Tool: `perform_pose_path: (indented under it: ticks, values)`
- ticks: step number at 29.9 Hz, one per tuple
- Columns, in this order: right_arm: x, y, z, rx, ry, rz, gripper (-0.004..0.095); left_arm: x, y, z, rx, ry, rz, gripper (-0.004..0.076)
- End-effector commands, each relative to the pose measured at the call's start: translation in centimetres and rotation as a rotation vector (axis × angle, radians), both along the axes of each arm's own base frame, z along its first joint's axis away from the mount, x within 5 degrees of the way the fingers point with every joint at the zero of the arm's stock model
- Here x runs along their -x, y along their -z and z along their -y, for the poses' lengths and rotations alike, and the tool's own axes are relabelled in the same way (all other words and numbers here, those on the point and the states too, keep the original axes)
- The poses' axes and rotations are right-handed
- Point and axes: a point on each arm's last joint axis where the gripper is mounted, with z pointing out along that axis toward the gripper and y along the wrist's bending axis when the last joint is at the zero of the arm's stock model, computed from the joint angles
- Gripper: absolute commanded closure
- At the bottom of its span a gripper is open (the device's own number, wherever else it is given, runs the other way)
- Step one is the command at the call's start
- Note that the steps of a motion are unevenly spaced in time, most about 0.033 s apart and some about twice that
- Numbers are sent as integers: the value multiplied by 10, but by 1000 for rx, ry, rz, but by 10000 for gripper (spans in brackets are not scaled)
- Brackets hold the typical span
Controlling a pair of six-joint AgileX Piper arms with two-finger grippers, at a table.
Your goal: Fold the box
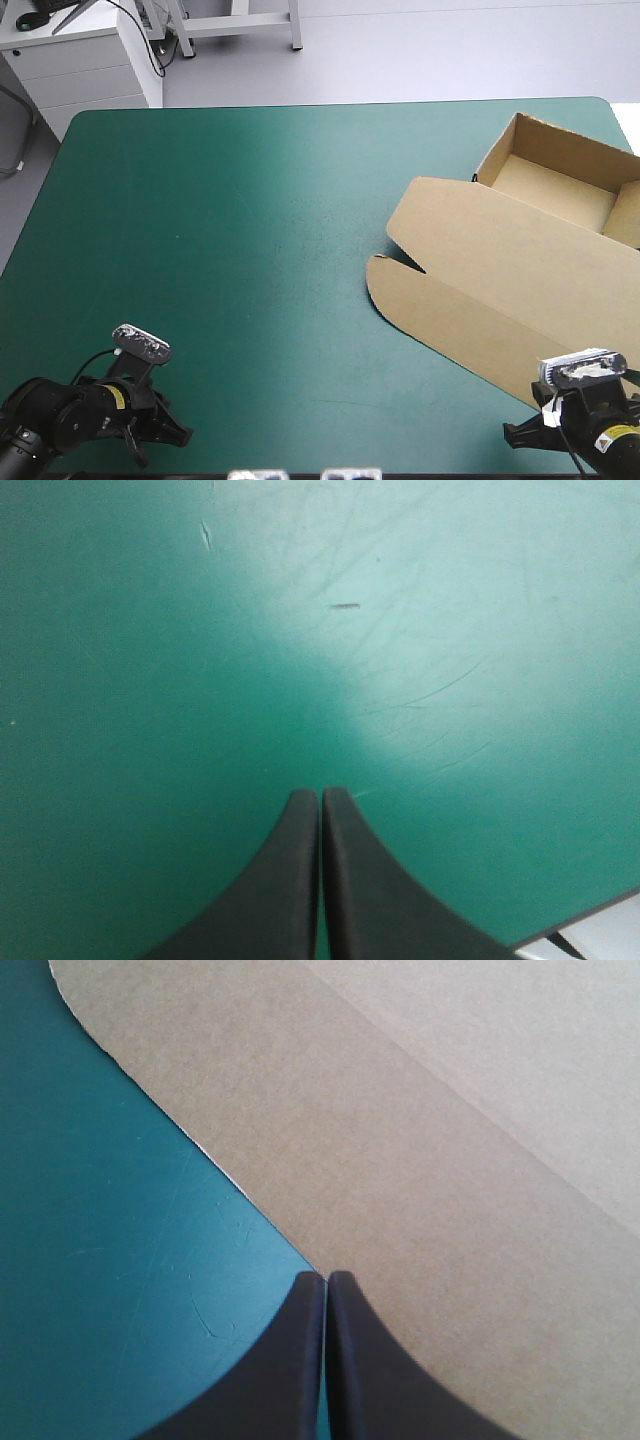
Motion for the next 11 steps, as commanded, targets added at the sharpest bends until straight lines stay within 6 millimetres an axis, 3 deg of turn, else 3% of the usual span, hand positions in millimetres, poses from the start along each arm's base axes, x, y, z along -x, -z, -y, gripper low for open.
perform_pose_path:
  ticks: [1, 11]
  values:
    - [-4, -11, -1, -9, -1, 65, 912, -3, -7, 2, 24, -2, 34, 731]
    - [-4, -11, -1, -29, 15, 60, 912, -3, -7, 2, 25, -2, 38, 731]
